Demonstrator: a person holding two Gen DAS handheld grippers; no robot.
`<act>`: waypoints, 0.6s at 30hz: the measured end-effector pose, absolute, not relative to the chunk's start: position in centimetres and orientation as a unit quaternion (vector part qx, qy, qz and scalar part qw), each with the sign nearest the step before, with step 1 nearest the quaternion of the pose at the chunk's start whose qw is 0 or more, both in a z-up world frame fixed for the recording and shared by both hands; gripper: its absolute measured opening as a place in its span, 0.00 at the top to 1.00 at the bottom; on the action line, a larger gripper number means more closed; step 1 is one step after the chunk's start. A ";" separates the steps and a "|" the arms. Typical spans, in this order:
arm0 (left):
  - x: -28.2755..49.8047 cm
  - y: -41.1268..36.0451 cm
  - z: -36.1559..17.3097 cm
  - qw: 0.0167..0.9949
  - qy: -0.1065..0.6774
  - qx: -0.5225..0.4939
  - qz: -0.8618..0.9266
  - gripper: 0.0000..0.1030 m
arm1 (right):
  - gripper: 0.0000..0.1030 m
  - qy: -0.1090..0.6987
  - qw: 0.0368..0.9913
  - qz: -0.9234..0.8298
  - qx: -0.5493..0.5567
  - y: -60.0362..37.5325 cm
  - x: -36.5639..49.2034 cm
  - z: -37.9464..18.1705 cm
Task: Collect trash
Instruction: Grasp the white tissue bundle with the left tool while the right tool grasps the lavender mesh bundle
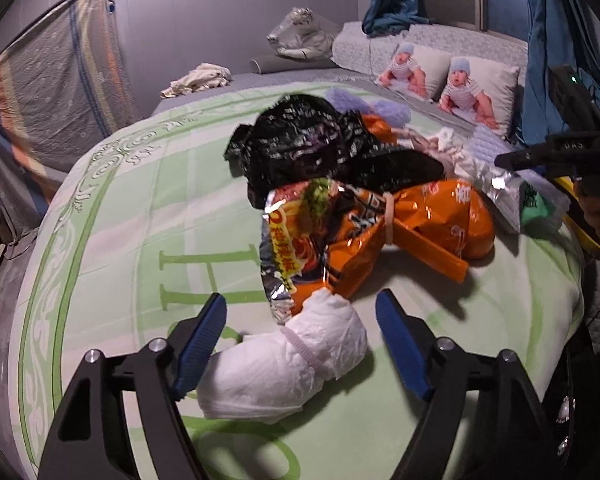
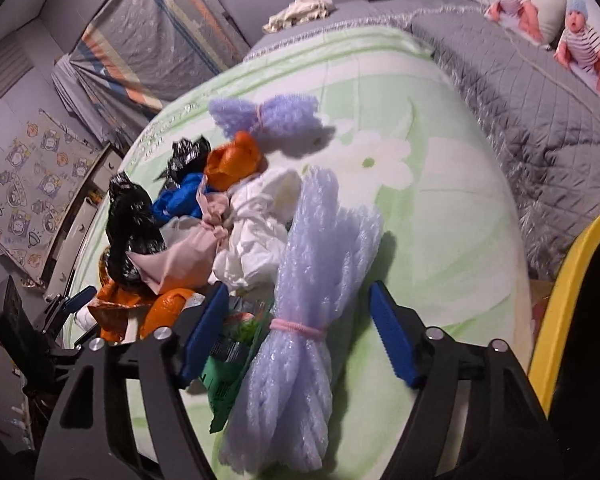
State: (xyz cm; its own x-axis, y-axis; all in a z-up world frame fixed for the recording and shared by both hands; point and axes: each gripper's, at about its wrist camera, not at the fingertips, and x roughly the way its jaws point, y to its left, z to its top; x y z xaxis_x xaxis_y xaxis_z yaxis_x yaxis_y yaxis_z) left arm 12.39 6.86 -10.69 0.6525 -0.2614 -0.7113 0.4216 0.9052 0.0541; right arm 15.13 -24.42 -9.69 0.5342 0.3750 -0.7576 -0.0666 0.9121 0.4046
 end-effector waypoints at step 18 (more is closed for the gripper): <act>11.2 8.0 -9.8 0.910 0.372 0.067 -0.173 0.50 | 0.74 0.456 0.864 0.123 0.175 -25.3 14.0 -9.4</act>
State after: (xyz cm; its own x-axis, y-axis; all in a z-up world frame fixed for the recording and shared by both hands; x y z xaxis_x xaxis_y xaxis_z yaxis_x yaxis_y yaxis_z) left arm 11.21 7.97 -9.83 0.6635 -0.2645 -0.6999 0.3645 0.9312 -0.0064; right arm 14.00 -25.33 -9.36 0.5545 0.3720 -0.7444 -0.0523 0.9084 0.4149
